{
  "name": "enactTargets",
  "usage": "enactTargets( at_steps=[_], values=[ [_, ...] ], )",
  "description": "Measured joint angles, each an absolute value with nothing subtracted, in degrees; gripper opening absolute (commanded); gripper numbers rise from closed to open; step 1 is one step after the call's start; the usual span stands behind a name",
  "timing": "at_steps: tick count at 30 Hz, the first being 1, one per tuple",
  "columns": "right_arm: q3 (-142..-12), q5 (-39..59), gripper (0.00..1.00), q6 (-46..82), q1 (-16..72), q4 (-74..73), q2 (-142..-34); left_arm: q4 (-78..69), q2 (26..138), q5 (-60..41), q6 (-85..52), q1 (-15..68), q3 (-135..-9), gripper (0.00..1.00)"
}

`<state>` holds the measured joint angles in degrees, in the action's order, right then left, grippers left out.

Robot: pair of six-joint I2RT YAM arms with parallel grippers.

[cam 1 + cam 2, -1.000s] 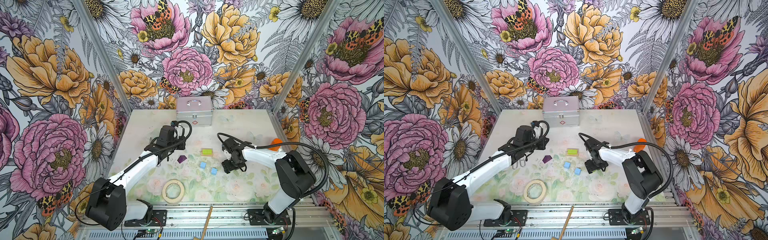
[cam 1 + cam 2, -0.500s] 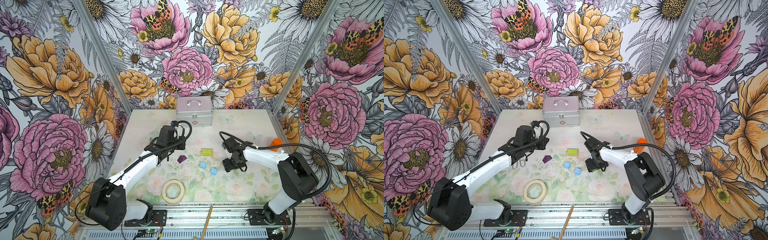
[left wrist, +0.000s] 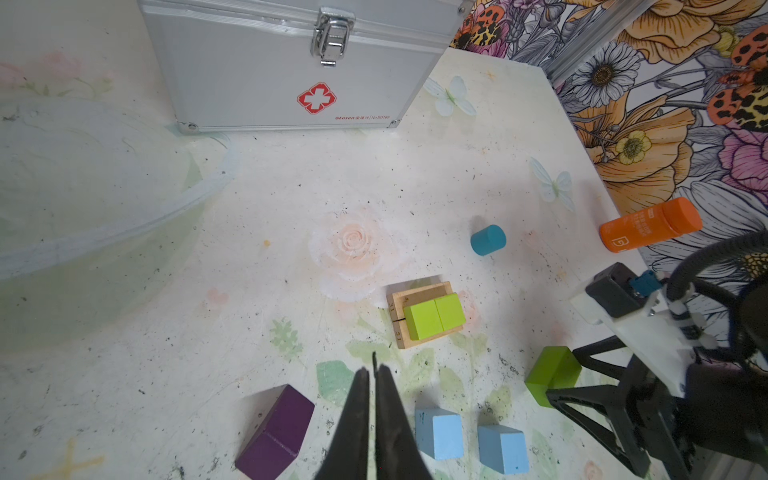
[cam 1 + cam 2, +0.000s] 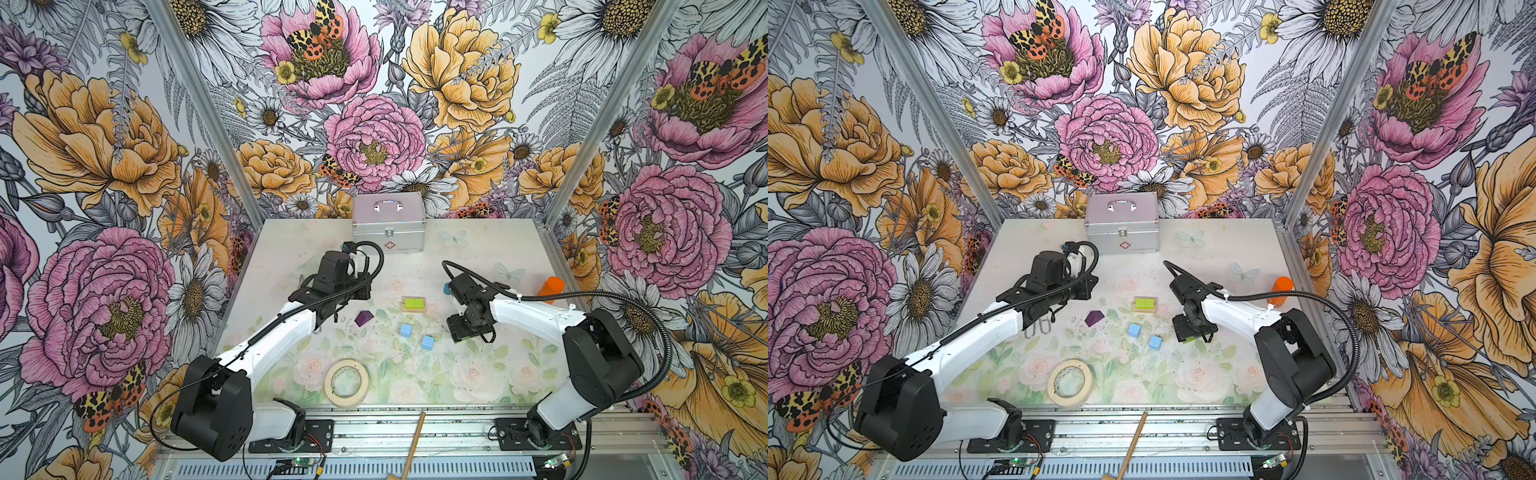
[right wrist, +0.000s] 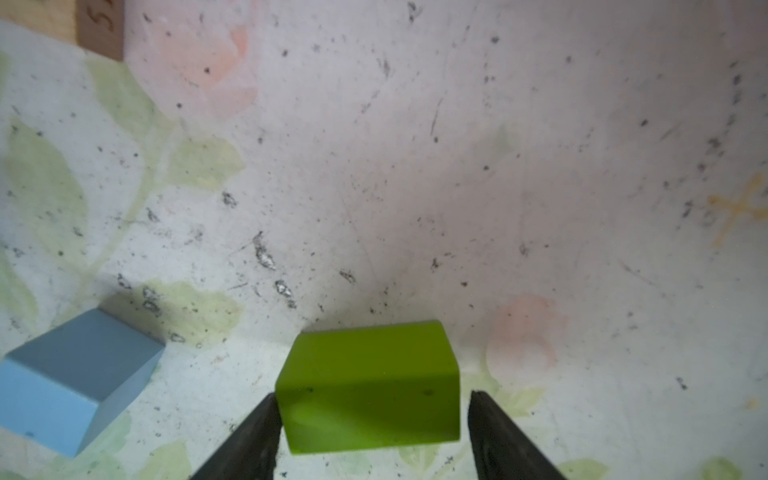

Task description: Build the wood block tower

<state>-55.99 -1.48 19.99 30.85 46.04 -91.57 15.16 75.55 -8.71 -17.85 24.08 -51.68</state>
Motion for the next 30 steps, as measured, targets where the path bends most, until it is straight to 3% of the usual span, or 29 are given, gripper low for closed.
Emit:
enactTargets(
  at_steps=[30],
  values=[
    [-55.99,-3.46,0.70,22.11,33.10,46.06,-92.71,15.16,75.55,-8.71,-17.82,24.08,-51.66,0.08]
  ],
)
